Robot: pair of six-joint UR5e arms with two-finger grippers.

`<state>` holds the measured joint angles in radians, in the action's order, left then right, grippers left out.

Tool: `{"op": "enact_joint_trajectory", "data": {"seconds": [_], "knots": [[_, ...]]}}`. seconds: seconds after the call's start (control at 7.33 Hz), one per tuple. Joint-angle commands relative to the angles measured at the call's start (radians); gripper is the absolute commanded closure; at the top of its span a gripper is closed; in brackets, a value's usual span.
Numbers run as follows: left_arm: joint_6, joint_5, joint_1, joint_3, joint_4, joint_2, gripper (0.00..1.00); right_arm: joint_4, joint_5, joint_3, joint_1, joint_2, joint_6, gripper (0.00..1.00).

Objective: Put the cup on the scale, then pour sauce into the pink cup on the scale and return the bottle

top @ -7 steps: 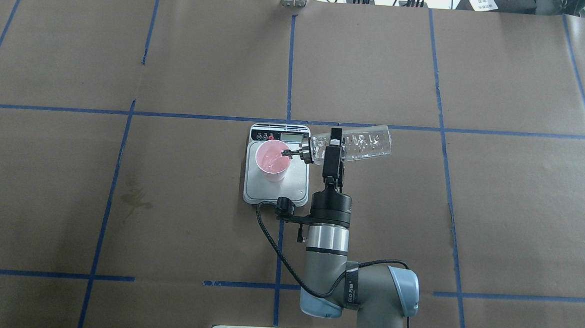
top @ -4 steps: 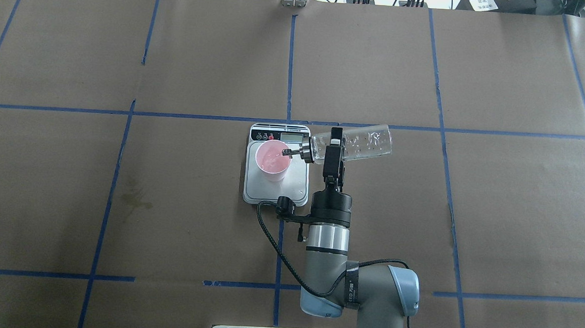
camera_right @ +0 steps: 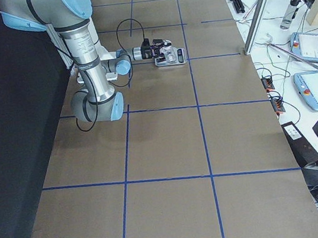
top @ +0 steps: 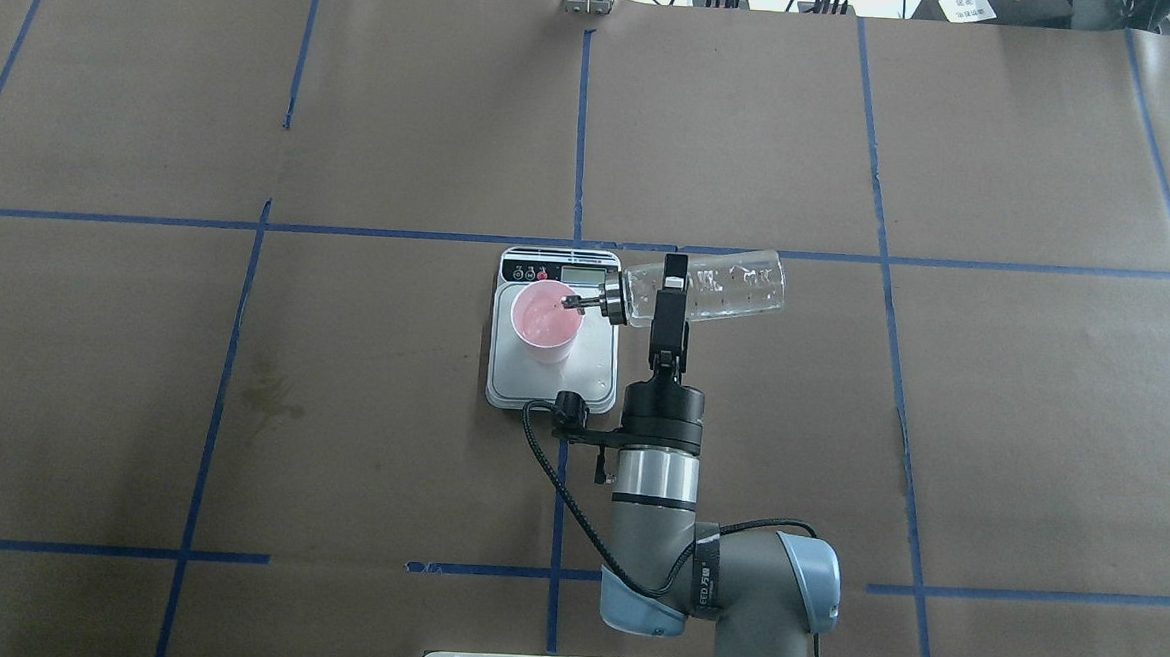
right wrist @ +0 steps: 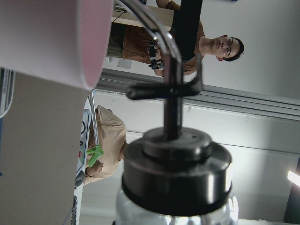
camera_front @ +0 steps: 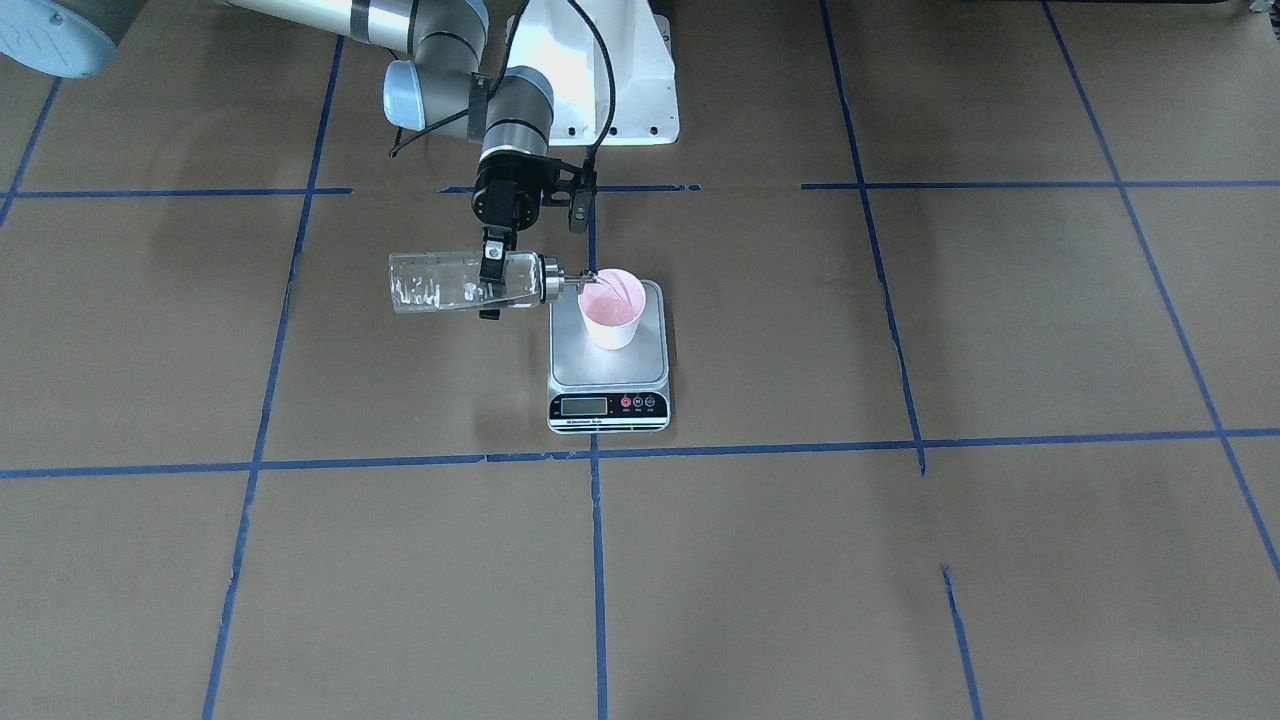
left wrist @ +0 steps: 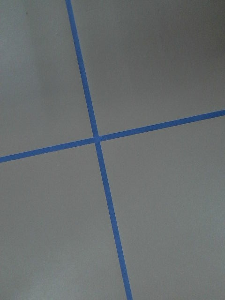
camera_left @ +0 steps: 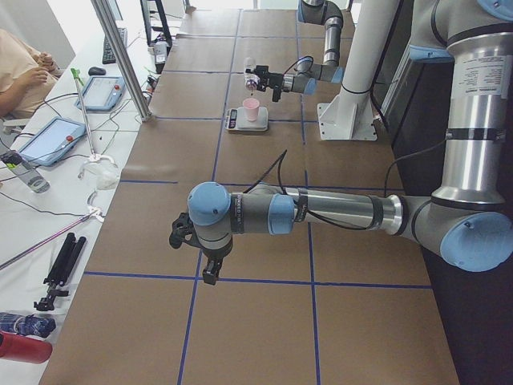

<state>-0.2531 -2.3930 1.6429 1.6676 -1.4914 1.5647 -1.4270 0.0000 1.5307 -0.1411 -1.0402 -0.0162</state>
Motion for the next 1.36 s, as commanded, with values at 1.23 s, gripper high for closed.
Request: {"op": "enact_joint_trajectory", "data": {"seconds": [1.23], "knots": [[0.0,-0.002,0.0,0.003,-0.003,0.002,0.0,1.07,0.285,-0.009,0.005,-0.063,-0.416,1.0]]}}
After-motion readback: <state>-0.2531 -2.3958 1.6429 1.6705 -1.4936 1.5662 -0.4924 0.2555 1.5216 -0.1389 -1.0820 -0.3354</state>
